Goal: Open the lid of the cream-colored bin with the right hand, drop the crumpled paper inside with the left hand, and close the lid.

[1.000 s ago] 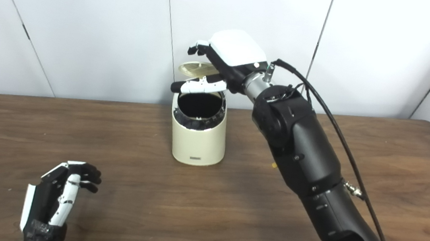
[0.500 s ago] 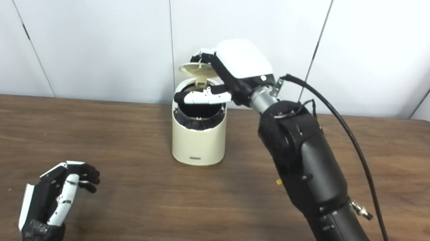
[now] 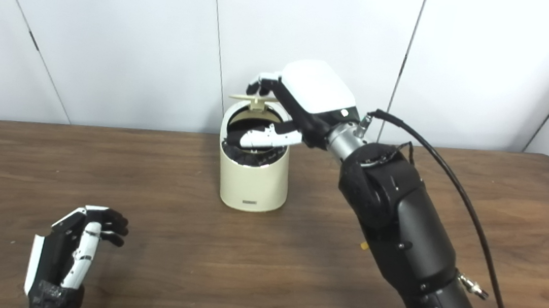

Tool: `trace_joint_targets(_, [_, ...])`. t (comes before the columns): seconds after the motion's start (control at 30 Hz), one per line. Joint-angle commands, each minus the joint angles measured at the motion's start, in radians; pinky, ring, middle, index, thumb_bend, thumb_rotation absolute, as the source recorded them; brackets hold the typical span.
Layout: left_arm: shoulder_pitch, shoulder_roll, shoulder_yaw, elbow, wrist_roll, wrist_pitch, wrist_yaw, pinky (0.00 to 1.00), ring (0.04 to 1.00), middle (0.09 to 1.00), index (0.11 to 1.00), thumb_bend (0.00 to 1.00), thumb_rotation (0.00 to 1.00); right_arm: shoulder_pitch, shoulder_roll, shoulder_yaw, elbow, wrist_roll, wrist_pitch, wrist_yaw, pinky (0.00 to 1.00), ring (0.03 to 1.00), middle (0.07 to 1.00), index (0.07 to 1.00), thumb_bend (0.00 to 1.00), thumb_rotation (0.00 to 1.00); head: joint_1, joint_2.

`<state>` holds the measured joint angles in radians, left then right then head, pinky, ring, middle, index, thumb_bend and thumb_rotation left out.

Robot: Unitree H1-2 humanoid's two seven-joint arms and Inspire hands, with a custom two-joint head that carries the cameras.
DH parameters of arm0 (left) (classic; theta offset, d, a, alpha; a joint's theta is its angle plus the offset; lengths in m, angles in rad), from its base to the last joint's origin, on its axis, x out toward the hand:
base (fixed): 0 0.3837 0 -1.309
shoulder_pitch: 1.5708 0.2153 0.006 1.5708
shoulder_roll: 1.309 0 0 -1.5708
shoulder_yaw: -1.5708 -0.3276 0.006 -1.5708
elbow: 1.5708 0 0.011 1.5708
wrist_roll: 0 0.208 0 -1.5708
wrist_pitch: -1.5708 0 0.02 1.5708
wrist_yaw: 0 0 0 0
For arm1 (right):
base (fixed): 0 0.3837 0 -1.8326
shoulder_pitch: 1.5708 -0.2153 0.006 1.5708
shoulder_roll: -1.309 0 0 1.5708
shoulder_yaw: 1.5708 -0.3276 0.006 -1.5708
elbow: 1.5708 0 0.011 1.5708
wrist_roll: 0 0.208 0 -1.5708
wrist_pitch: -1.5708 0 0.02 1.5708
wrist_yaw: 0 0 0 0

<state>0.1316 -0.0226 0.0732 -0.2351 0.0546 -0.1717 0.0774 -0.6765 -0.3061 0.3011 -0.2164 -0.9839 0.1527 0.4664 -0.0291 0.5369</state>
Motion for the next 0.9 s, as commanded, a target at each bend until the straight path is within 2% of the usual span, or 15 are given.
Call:
trace_joint_targets(0.0, [-0.012,0.005,-0.003,-0.033,-0.005,-0.012,-0.003,0.42,0.508,0.532,0.507,0.17,0.56,-0.036,-0.009,-0.002,-0.044,-0.018,0.004,0.012,0.64,0.712,0.721,0.71,0.78,0.95,-0.001,0.001])
trace_joint_targets(0.1, [-0.011,0.005,-0.003,-0.034,-0.004,-0.013,-0.003,0.42,0.506,0.532,0.505,0.18,0.56,-0.03,-0.006,-0.005,-0.055,-0.022,0.015,0.037,0.65,0.719,0.727,0.713,0.77,0.95,0.0,0.002])
trace_joint_targets(0.37, [-0.008,0.003,-0.006,-0.048,-0.008,-0.001,-0.006,0.41,0.507,0.532,0.507,0.17,0.57,-0.009,-0.002,-0.009,-0.046,-0.009,0.004,0.031,0.61,0.71,0.715,0.695,0.8,0.95,0.001,0.009])
trace_joint_targets(0.63, [0.001,0.0,-0.008,-0.067,-0.003,0.006,-0.008,0.42,0.507,0.532,0.506,0.19,0.57,0.007,-0.005,0.003,-0.065,-0.028,0.02,0.089,0.61,0.721,0.731,0.71,0.81,0.96,0.007,0.022])
trace_joint_targets(0.87, [0.002,-0.002,-0.01,-0.066,-0.011,0.0,-0.009,0.42,0.507,0.532,0.507,0.19,0.58,0.019,-0.001,0.009,-0.062,-0.028,0.007,0.088,0.6,0.706,0.725,0.705,0.82,0.95,0.008,0.029])
